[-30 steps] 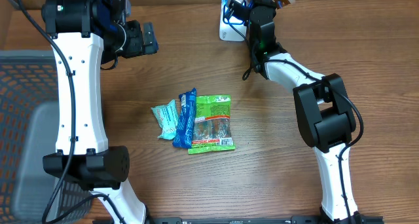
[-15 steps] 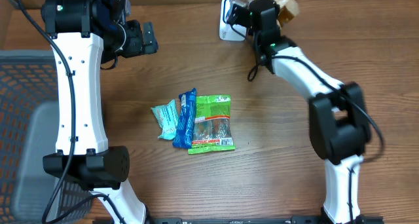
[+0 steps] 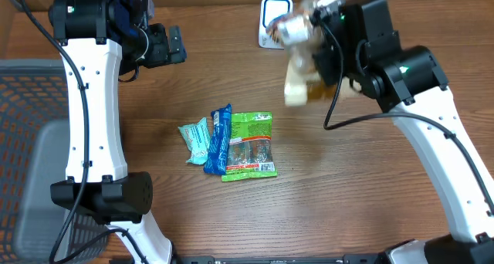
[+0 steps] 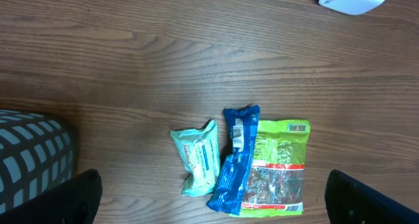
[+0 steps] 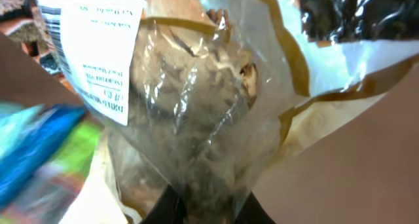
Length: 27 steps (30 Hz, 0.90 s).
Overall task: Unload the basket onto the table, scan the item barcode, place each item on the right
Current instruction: 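Carry the mushroom bag right and set it on the table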
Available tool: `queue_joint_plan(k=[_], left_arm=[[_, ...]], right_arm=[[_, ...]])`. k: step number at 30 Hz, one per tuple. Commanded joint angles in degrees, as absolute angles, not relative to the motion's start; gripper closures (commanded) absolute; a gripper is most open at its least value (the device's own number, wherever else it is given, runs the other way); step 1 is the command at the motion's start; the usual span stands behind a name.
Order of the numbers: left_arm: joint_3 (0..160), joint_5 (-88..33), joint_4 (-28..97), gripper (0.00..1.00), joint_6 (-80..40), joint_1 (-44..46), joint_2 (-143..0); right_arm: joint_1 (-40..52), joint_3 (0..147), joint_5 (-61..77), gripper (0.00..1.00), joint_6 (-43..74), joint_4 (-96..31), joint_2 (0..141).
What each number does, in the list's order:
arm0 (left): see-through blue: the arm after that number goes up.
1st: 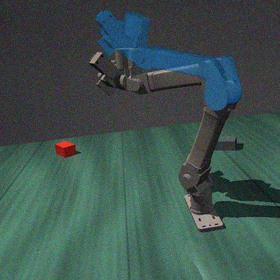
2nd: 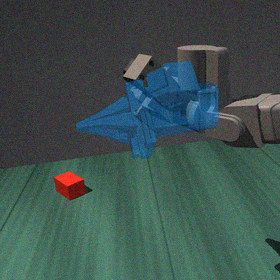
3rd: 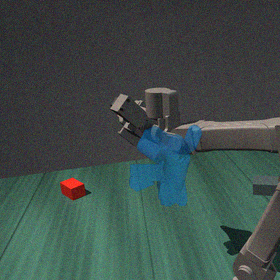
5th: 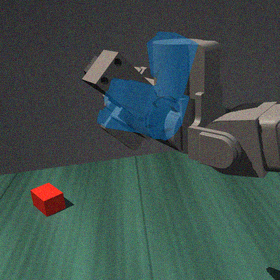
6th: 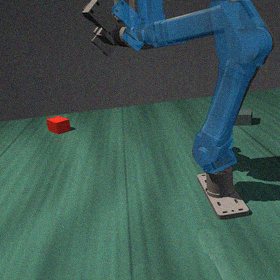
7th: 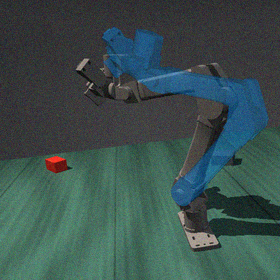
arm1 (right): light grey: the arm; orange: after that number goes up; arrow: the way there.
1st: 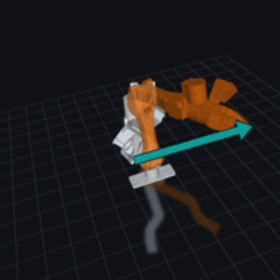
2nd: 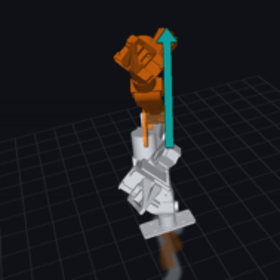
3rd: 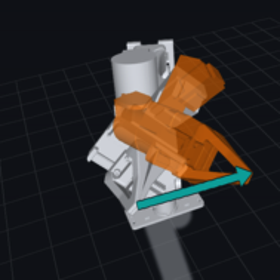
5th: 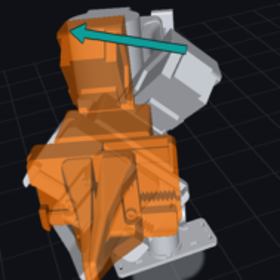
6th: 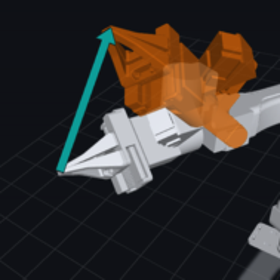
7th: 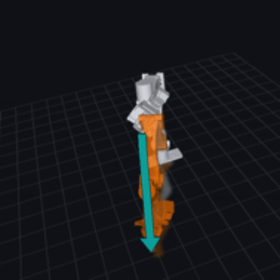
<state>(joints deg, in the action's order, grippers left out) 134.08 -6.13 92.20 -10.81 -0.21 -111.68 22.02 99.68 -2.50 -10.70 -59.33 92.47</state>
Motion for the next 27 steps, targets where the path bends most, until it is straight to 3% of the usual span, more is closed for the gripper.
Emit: queue_joint_plan(k=[1,14,27], left_arm=[[135.1,-5.7,92.3,0.00,-11.6,0.0,-111.7],[135.1,-5.7,92.3,0.00,-11.6,0.0,-111.7],[135.1,-5.7,92.3,0.00,-11.6,0.0,-111.7]], right_arm=[[19.4,95.9,10.3,0.96,2.0,-63.2,95.0],[-0.7,80.9,13.1,0.96,-1.6,-61.0,101.1],[-19.3,79.0,12.5,0.96,23.8,-53.3,108.4]])
